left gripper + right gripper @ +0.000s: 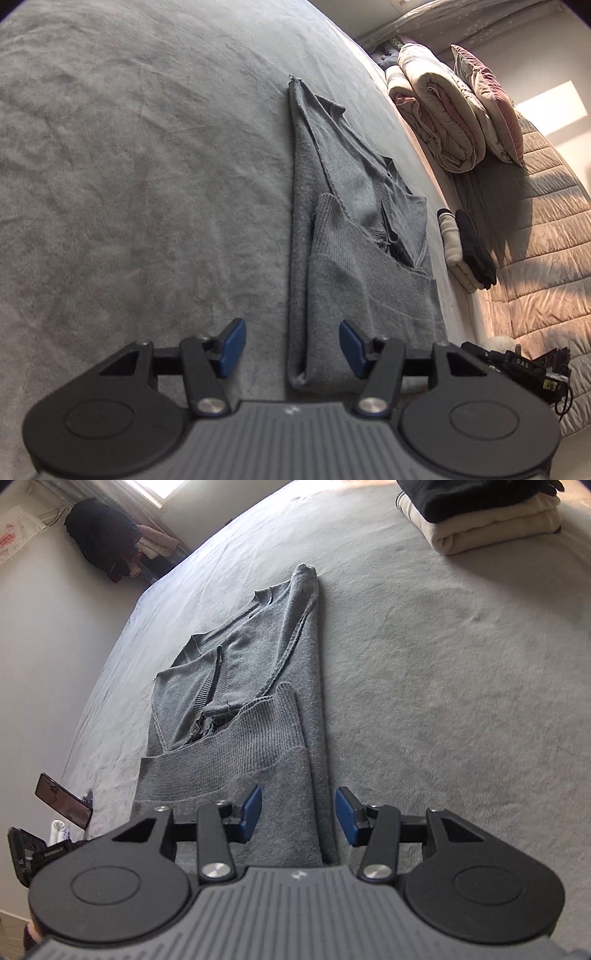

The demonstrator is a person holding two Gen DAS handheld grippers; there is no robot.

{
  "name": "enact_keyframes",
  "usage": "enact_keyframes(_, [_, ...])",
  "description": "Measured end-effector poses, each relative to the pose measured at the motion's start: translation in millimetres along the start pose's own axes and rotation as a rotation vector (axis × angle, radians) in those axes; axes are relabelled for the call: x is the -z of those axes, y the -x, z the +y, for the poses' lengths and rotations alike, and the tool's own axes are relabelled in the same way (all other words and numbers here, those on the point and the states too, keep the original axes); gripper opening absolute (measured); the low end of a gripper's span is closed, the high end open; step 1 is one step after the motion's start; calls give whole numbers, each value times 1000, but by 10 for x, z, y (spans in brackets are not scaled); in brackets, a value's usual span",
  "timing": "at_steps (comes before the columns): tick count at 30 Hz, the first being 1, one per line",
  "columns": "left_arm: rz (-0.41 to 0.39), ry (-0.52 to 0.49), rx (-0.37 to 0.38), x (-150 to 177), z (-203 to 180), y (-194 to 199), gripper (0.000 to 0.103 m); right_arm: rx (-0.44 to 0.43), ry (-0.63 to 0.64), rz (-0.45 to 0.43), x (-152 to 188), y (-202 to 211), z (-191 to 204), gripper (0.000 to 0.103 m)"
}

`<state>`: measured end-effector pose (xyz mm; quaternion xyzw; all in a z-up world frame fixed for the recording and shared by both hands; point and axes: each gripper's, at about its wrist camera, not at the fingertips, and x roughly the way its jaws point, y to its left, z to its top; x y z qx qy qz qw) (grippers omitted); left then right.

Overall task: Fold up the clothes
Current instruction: 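Open both grippers and release the folded hem, then pinch the folded hem end with both grippers and roll it over again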

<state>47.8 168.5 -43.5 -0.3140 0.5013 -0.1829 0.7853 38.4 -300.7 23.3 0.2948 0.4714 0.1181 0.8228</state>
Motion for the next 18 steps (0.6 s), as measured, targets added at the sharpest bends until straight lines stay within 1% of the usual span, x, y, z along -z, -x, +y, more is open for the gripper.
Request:
enact_keyframes(3, [58,52,59,34,90,-22,57,-15,-45,39,47,56,-69,49])
enact_keyframes(5, [94,74,89,62,98,-70,57,-11,-63,68,104,33,-125,50])
enact_keyframes(7, [123,79,110,96,78,-124,58,-12,-81,73,186,-27,-189,50])
enact_keyframes(11, [115,39,134,131,-3,-253,61,-76,-98,49,250,-101,-261,50])
enact_keyframes(13, [98,47,158,143,2,-310,61,-120,-105,50,245,-142,-302,51])
enact_keyframes(15, [80,58,179,153,11,-350,60,-166,-113,52,241,-186,-347,51])
enact_keyframes(18, [51,64,200,166,-1,-383,57,-206,-131,62,233,-246,-381,50])
